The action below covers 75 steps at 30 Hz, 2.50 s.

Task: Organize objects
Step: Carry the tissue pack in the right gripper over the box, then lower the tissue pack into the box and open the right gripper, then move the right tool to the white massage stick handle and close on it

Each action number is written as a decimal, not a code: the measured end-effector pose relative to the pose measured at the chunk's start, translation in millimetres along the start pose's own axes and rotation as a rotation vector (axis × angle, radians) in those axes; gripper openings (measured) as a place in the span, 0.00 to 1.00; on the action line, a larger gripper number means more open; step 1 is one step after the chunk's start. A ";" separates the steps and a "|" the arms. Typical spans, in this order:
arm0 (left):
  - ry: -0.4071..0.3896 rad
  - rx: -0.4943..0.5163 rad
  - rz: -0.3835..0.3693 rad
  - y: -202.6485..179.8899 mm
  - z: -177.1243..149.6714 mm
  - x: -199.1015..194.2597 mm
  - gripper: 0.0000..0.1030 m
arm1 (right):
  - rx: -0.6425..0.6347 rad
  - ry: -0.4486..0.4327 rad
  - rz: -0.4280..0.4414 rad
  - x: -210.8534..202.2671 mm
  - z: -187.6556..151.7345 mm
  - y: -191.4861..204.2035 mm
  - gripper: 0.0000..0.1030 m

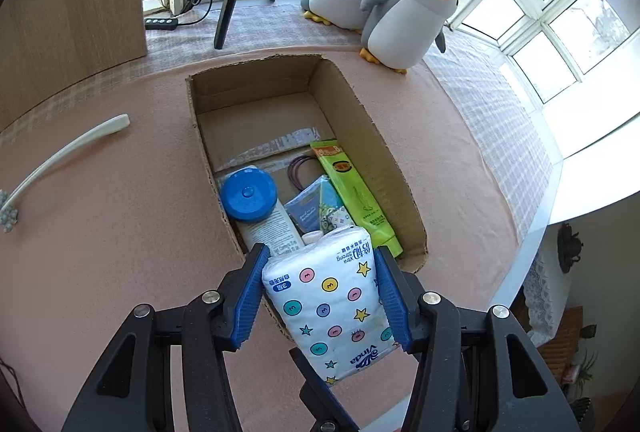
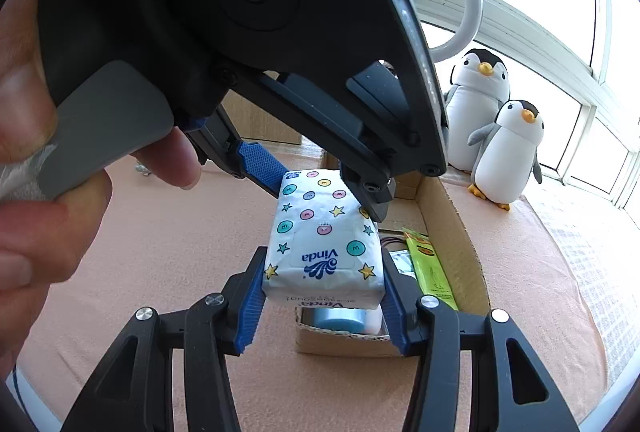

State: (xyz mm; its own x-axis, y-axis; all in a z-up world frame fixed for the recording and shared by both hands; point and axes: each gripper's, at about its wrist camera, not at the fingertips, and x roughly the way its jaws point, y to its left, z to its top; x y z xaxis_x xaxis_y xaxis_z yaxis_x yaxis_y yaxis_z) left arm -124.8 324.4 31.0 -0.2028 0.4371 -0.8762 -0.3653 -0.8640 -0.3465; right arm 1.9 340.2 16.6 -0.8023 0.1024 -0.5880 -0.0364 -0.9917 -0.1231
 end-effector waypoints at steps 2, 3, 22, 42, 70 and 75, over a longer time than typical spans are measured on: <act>0.007 0.017 -0.009 -10.4 5.9 9.0 0.55 | 0.010 0.005 -0.020 2.9 -1.6 -10.9 0.46; 0.010 0.024 -0.012 -14.9 9.1 13.3 0.55 | 0.015 0.007 -0.028 4.8 -2.1 -15.9 0.46; -0.170 0.038 0.185 67.2 13.2 -3.7 1.00 | -0.015 0.051 -0.124 43.2 4.8 -30.8 0.60; -0.365 -0.249 0.363 245.2 -132.3 -129.9 1.00 | -0.430 0.109 0.100 89.4 76.2 99.0 0.69; -0.237 -0.294 0.094 273.8 -239.3 -104.0 1.00 | -0.909 0.439 0.274 301.3 124.6 202.6 0.19; -0.213 -0.309 0.227 286.9 -248.6 -84.2 1.00 | -0.854 0.479 0.304 271.1 109.0 217.2 0.13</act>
State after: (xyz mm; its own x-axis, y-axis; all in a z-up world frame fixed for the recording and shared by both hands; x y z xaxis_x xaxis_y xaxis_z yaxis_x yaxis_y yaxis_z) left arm 13.3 -22.5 -77.8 -0.4415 0.2414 -0.8642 -0.0076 -0.9641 -0.2654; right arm -288.4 144.1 -82.4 -0.3778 0.0616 -0.9238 0.7153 -0.6141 -0.3335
